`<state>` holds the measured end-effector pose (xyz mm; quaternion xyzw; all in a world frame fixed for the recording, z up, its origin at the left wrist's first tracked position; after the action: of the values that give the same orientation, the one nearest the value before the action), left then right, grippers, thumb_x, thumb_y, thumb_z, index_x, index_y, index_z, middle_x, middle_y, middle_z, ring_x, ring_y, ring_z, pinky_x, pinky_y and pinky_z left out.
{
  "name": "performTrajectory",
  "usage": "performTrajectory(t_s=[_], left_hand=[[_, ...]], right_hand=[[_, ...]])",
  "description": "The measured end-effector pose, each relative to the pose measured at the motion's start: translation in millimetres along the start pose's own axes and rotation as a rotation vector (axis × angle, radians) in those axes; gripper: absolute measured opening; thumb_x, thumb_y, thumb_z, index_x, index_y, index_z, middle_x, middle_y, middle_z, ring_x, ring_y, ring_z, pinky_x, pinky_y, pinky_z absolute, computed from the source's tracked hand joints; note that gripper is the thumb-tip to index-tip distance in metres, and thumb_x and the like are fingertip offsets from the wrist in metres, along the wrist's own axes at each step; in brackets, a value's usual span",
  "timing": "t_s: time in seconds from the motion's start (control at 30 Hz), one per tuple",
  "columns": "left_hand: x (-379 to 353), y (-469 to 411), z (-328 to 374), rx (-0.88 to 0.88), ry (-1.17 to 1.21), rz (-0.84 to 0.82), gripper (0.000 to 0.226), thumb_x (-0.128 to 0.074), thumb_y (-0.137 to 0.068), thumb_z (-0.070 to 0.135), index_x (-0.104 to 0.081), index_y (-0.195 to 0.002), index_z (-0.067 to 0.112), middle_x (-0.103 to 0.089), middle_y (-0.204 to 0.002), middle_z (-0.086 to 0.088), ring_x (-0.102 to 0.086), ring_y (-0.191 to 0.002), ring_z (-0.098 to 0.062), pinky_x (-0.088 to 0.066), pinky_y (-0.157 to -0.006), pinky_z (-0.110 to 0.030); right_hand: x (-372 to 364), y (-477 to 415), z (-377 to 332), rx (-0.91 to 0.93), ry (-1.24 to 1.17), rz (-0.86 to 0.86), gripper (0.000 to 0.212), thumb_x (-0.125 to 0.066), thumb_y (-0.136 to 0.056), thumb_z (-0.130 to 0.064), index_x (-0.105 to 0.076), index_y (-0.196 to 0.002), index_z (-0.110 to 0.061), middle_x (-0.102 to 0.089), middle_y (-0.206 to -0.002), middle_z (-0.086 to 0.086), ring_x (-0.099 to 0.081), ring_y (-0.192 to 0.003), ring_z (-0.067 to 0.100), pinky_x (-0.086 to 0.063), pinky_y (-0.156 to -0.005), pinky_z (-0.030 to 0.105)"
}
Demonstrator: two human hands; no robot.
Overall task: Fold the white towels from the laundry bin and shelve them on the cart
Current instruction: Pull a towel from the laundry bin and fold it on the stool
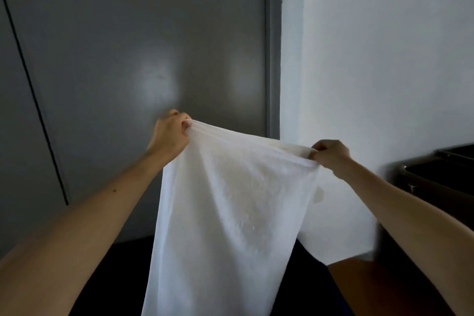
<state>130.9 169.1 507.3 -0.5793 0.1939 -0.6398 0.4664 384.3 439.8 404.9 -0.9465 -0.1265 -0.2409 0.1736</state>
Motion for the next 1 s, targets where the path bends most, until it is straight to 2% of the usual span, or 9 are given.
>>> performTrajectory(t_s=[0.1,0.2,0.3,0.4,0.53,0.73,0.83,0.93,1.0], left_hand=[[-0.9,-11.0,63.1,-0.02,-0.007,0.055,0.019,-0.047,-0.087,-0.006,-0.065,-0.093,-0.009,-0.058,-0.097,-0.028,-0.053,-0.089,-0.04,-0.032,-0.073,-0.03],[-16.7,-11.9,122.0,-0.017,0.009,0.063,0.026,-0.042,-0.088,0.003,-0.065,-0.093,-0.009,-0.058,-0.097,-0.026,-0.053,-0.09,-0.039,-0.031,-0.071,-0.028],[-37.4,-4.2,171.6,0.002,0.035,0.06,0.019,-0.047,-0.088,-0.004,-0.065,-0.095,-0.008,-0.057,-0.099,-0.022,-0.054,-0.091,-0.037,-0.028,-0.07,-0.022],[-56.5,-1.4,212.3,0.003,0.059,0.062,0.019,-0.046,-0.089,-0.003,-0.064,-0.093,-0.006,-0.056,-0.097,-0.02,-0.052,-0.087,-0.032,-0.025,-0.068,-0.019],[-80.8,-13.3,259.2,-0.019,0.091,0.082,0.02,-0.044,-0.09,-0.001,-0.064,-0.091,-0.006,-0.055,-0.092,-0.016,-0.047,-0.08,-0.024,-0.026,-0.068,-0.021],[-142.1,-42.7,313.9,-0.091,0.113,0.046,0.021,-0.044,-0.091,-0.003,-0.064,-0.096,-0.006,-0.056,-0.099,-0.02,-0.05,-0.084,-0.028,-0.029,-0.071,-0.022],[-174.0,-64.1,327.8,-0.079,0.121,0.056,0.02,-0.044,-0.09,-0.005,-0.063,-0.095,-0.008,-0.054,-0.1,-0.021,-0.051,-0.094,-0.033,-0.028,-0.072,-0.022],[-199.4,-91.9,340.5,-0.065,0.126,0.079,0.021,-0.043,-0.091,-0.006,-0.062,-0.098,-0.007,-0.053,-0.102,-0.02,-0.049,-0.098,-0.032,-0.026,-0.072,-0.018],[-214.3,-106.8,346.5,-0.05,0.113,0.087,0.022,-0.042,-0.09,-0.006,-0.062,-0.101,-0.006,-0.053,-0.104,-0.019,-0.049,-0.099,-0.032,-0.023,-0.07,-0.016]], right_hand=[[63.5,-3.7,-22.5,0.24,0.281,0.053,0.023,-0.057,-0.079,-0.002,-0.069,-0.097,-0.011,-0.062,-0.093,0.005,-0.057,-0.092,0.023,-0.037,-0.06,0.01],[123.5,-11.4,-19.1,0.327,0.563,0.073,0.033,-0.053,-0.082,-0.002,-0.067,-0.111,-0.01,-0.063,-0.116,0.009,-0.055,-0.111,0.027,-0.042,-0.082,0.025],[181.7,-15.4,0.9,0.327,0.699,0.113,0.027,-0.052,-0.082,-0.001,-0.069,-0.103,-0.004,-0.064,-0.113,0.012,-0.055,-0.11,0.031,-0.04,-0.067,0.023],[227.7,-19.6,29.1,0.294,0.709,0.158,0.014,-0.052,-0.08,0.0,-0.065,-0.076,-0.002,-0.064,-0.093,0.016,-0.058,-0.102,0.035,-0.019,-0.048,0.014],[257.9,-28.6,65.2,0.264,0.748,0.152,0.022,-0.048,-0.085,-0.002,-0.056,-0.066,-0.011,-0.058,-0.084,0.006,-0.057,-0.096,0.029,-0.029,-0.055,0.018],[296.4,-73.3,112.8,0.25,0.733,0.16,0.037,-0.048,-0.083,-0.004,-0.033,-0.053,-0.019,-0.039,-0.065,-0.005,-0.044,-0.08,0.017,-0.016,-0.044,0.013],[312.1,-108.3,119.3,0.279,0.665,0.138,0.018,-0.036,-0.065,-0.024,-0.027,-0.05,-0.023,-0.036,-0.061,-0.009,-0.046,-0.078,0.019,-0.016,-0.044,0.013],[339.5,-157.7,120.5,0.275,0.571,0.228,0.019,-0.039,-0.066,-0.025,-0.052,-0.055,-0.017,-0.052,-0.067,-0.002,-0.051,-0.082,0.023,-0.024,-0.053,0.009],[352.3,-189.0,120.8,0.283,0.563,0.298,0.021,-0.053,-0.082,-0.011,-0.071,-0.089,-0.006,-0.067,-0.101,0.01,-0.058,-0.102,0.029,-0.036,-0.071,0.018]])
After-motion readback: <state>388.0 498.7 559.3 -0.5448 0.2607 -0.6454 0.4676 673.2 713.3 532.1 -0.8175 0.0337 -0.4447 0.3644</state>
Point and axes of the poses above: each hand's wrist, its own y-axis away from the middle knuckle, its own x-axis out of the back of the hand, z = x × y, the point moved 9 cm from there along -y, towards the middle knuckle
